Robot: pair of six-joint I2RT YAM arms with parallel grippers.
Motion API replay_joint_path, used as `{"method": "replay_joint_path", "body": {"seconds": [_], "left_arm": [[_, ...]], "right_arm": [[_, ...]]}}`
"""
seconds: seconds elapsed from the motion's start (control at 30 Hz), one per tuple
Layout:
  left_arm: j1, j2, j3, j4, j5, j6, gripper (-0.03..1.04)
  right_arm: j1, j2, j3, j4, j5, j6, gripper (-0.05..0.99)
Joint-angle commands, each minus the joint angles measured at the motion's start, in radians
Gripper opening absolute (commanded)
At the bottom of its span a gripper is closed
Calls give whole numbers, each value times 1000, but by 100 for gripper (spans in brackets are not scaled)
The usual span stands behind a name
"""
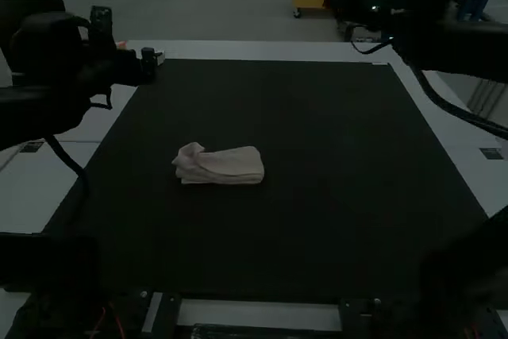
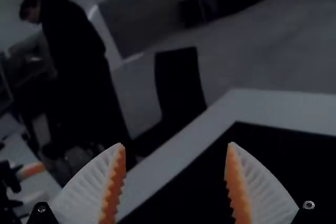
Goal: Fold the towel.
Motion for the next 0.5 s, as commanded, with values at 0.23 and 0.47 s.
{"method": "replay_joint_path", "body": {"seconds": [0.23, 0.47], "left_arm": [[-28, -247, -4, -83, -44, -65, 97], [-57, -497, -115, -85, -54, -70, 97]], "right_arm": [[-282, -712, -278, -2, -85, 151, 86], [-388, -1176, -395, -102, -79, 216, 90]]}}
